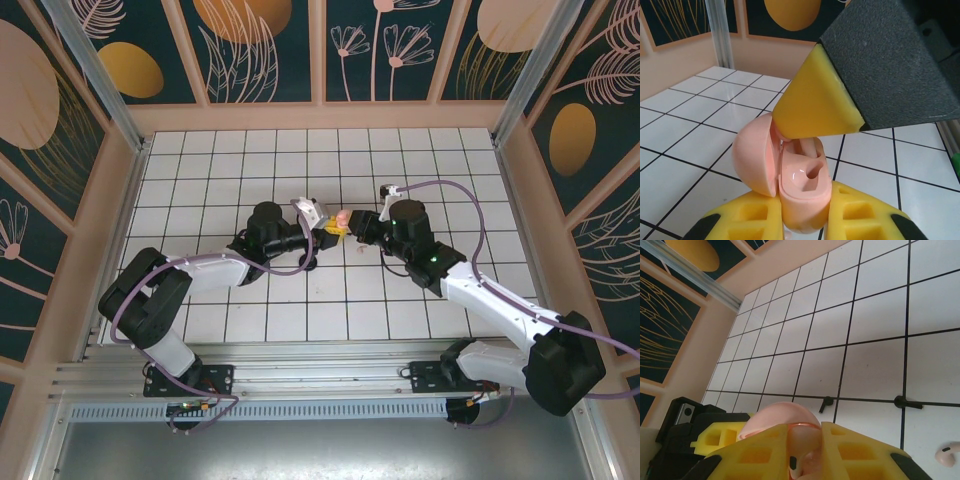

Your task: Insert wireless bluetooth earbuds into charging case

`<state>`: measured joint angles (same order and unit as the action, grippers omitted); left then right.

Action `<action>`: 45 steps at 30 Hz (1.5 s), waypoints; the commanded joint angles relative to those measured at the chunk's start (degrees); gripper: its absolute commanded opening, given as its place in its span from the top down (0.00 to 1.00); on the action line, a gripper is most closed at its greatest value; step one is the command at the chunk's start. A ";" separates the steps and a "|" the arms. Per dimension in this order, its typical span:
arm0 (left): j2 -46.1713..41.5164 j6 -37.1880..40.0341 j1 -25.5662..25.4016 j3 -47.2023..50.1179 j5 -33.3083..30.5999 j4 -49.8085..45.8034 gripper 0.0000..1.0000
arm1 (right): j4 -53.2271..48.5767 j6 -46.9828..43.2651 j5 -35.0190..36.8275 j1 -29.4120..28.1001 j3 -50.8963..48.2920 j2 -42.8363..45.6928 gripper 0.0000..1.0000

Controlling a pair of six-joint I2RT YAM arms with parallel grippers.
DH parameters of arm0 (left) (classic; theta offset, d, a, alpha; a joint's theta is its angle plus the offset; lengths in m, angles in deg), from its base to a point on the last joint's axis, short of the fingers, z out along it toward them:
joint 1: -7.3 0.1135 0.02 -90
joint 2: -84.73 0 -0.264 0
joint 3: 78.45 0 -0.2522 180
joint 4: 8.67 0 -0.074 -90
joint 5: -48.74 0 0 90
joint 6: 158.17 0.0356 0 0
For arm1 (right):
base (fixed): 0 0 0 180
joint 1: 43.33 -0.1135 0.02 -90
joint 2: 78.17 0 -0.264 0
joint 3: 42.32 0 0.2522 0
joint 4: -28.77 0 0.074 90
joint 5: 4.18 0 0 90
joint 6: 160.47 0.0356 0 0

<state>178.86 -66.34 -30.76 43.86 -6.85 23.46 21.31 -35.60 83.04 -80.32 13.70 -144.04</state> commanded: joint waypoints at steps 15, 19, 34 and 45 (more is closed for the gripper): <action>-0.57 -1.52 -0.29 -2.22 -0.19 3.57 0.86 | 0.41 -1.98 -2.05 -1.20 0.40 1.94 0.62; -0.64 -1.43 -0.34 -2.31 -0.17 3.50 0.86 | -0.94 -2.66 -2.68 -1.15 1.35 2.32 0.62; -1.31 -0.99 -0.31 -2.31 -0.14 2.89 0.86 | -2.27 -2.53 -5.88 0.43 2.24 4.08 0.63; -1.93 -0.21 -0.33 -1.88 -0.25 1.92 0.86 | -4.54 -3.30 -8.61 1.74 4.47 6.24 0.59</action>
<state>178.84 -66.96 -30.76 43.10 -7.31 24.03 17.84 -37.50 76.50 -79.25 15.32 -140.48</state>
